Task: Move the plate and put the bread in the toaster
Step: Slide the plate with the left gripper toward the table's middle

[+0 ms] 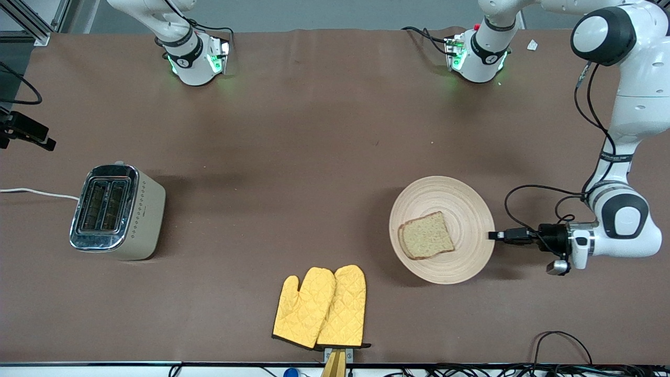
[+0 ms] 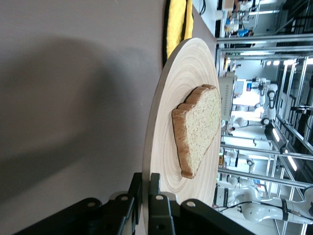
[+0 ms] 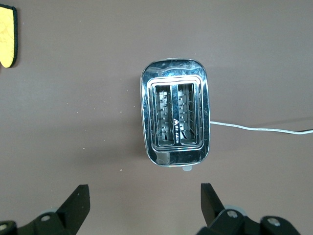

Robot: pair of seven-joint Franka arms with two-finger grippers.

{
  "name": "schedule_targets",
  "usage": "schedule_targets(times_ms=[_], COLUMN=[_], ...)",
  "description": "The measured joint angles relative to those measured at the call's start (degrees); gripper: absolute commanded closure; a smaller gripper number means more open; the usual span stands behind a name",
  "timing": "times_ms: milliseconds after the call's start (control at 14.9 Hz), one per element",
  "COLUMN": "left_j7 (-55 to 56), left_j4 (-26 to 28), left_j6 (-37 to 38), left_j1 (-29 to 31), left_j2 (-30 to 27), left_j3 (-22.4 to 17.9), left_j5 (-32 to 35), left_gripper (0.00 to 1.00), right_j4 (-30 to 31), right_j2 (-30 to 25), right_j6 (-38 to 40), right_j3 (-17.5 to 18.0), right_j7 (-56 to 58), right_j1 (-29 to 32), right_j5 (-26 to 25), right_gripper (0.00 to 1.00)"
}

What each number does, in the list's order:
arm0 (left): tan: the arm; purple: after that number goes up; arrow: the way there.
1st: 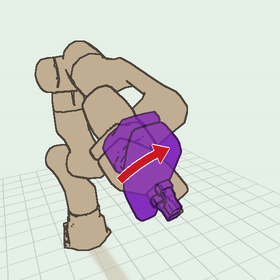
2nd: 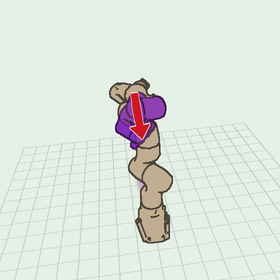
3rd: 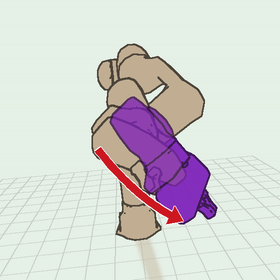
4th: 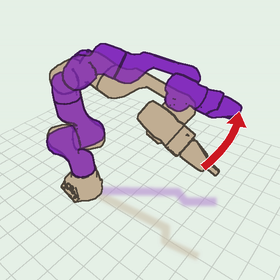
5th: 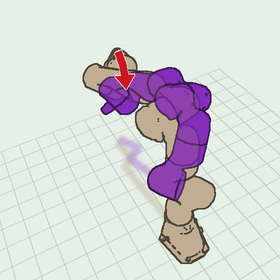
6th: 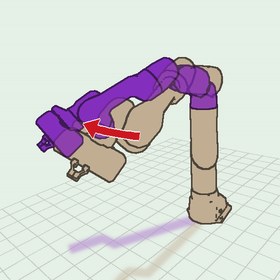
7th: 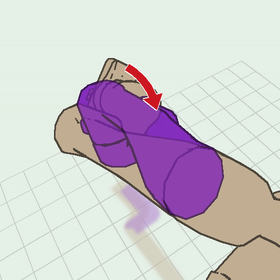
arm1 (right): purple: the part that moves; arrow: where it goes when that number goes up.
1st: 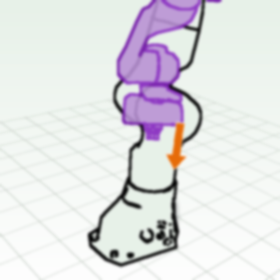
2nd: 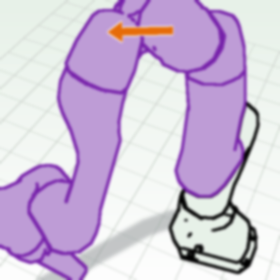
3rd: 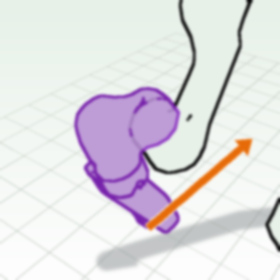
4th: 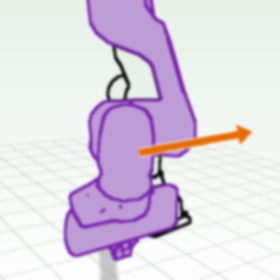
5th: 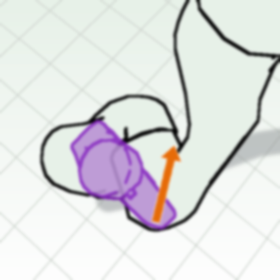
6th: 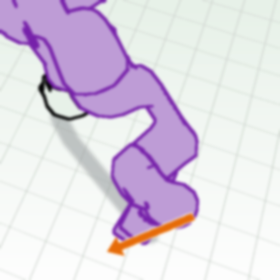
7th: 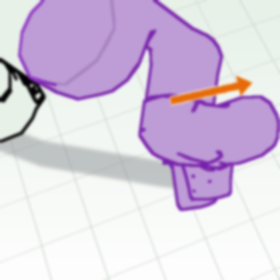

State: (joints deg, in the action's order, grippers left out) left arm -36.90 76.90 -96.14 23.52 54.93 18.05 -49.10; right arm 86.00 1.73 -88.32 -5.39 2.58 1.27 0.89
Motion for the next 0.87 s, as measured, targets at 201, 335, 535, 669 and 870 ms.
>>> schedule_targets(times_ms=[201,335,535,669,870], left_j7=[0.6,0.8,1.8,3.8,6.4], left_j4=[-0.1,-0.1,-0.1,-0.1,0.0], left_j6=[-0.1,-1.7,-7.5,-11.9,-16.5], left_j1=[-1.8,-3.7,-8.4,-13.1,-19.7], left_j2=[-0.1,-0.1,-0.1,-0.1,-0.1], left_j3=[1.1,2.4,4.8,5.2,5.3], left_j5=[0.0,0.0,-0.1,-0.2,-0.8], left_gripper=[1.00,1.00,1.00,1.00,1.00], right_j4=[0.1,0.2,0.2,0.2,0.2], right_j2=[0.1,0.3,0.5,0.5,0.5], right_j6=[-0.2,-0.2,-0.2,0.0,0.2], right_j3=[-0.1,-0.1,-0.1,-0.1,-0.2], right_j7=[-0.2,-0.2,-0.2,-0.2,-0.2], right_j1=[0.2,0.4,0.4,0.4,0.7], right_j5=[1.1,1.5,1.7,1.7,1.7], right_gripper=[0.00,0.00,0.00,0.00,0.00])
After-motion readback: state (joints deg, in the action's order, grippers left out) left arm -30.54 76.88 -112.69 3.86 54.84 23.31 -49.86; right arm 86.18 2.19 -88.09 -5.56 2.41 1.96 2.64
